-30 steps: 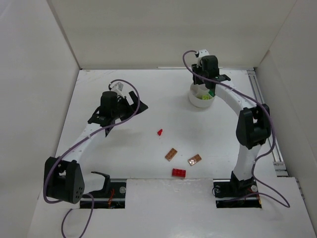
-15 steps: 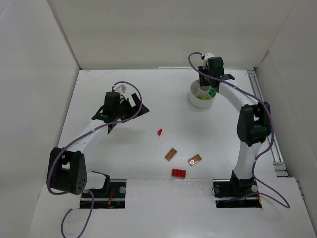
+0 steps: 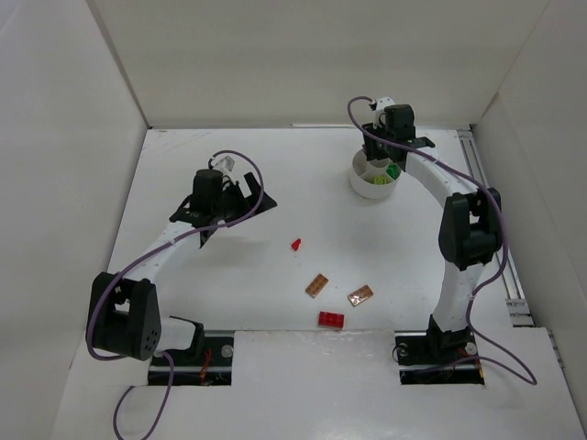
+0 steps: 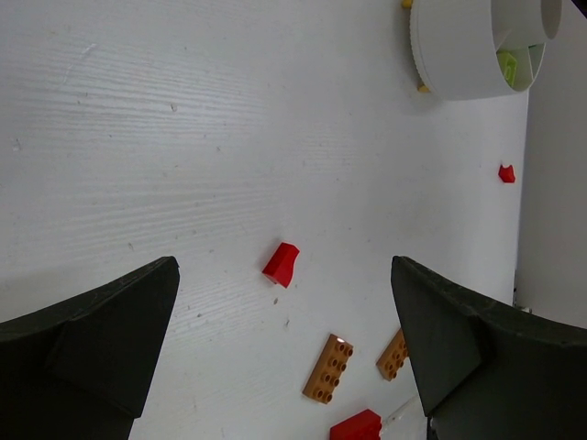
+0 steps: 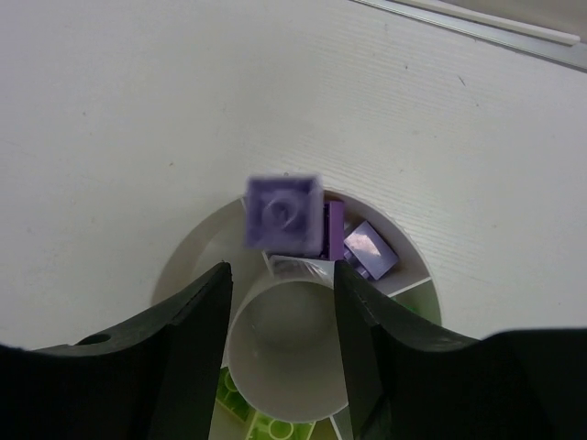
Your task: Sort the legos into containers by color
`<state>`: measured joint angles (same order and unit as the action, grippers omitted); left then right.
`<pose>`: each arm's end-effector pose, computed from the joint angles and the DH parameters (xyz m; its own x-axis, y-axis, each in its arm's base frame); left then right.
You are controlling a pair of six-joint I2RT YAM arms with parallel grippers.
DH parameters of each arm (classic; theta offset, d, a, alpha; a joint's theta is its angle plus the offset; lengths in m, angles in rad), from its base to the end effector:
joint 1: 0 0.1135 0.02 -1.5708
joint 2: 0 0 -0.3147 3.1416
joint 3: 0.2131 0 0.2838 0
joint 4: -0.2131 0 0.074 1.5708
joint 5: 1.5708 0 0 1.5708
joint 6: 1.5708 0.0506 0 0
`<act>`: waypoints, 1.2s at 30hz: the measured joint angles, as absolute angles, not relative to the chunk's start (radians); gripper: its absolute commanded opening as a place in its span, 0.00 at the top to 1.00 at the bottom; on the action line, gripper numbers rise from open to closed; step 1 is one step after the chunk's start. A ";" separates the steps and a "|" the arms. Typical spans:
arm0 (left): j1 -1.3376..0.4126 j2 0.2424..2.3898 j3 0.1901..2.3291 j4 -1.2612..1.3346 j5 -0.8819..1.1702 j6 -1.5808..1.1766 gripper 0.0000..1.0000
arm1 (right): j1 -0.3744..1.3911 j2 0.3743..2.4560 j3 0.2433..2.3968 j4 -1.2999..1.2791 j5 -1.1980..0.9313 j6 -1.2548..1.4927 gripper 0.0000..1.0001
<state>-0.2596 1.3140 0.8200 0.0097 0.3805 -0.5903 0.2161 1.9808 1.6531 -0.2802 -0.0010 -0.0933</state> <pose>0.3043 -0.1003 0.2829 -0.6833 -0.3532 -0.6390 0.2115 0.7419 -0.6363 0.5173 0.1136 0.2985 -0.5354 -0.2129 -0.8173 -0.2662 0.9609 -0.0759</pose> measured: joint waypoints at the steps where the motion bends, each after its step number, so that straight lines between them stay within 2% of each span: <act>1: -0.260 1.314 0.820 0.010 0.381 -0.590 0.00 | 0.216 1.981 1.653 -0.280 -0.001 -0.093 0.44; 17: -0.260 1.314 0.820 0.010 0.385 -0.590 0.00 | 0.216 1.911 1.631 -0.279 -0.008 -0.089 0.41; 19: -0.266 1.314 0.820 0.010 0.384 -0.590 0.00 | 0.216 1.867 1.611 -0.276 -0.012 -0.089 0.39; 22: -0.294 1.314 0.820 0.005 0.365 -0.590 0.00 | 0.223 1.782 1.561 -0.268 -0.012 -0.081 0.26; 23: -0.310 1.314 0.820 0.001 0.356 -0.588 0.00 | 0.226 1.748 1.536 -0.265 -0.003 -0.077 0.09; 24: -0.331 1.314 0.820 -0.006 0.346 -0.586 0.00 | 0.234 1.710 1.504 -0.258 0.007 -0.066 0.00; 29: -0.448 1.311 0.819 -0.067 0.262 -0.580 0.00 | 0.293 1.459 1.271 -0.231 0.056 0.031 0.00; 33: -0.614 1.291 0.816 -0.123 0.129 -0.583 0.00 | 0.330 1.251 1.069 -0.236 0.085 0.118 0.00; 34: -0.667 1.285 0.816 -0.136 0.090 -0.584 0.06 | 0.337 1.208 1.033 -0.247 0.092 0.138 0.00; 36: -0.773 1.283 0.815 -0.152 0.031 -0.580 0.10 | 0.347 1.130 0.966 -0.256 0.102 0.168 0.00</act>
<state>-0.7731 1.2835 0.8150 -0.1524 0.0307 -0.5804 0.3470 1.1297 0.9657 -0.2558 0.1024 0.1684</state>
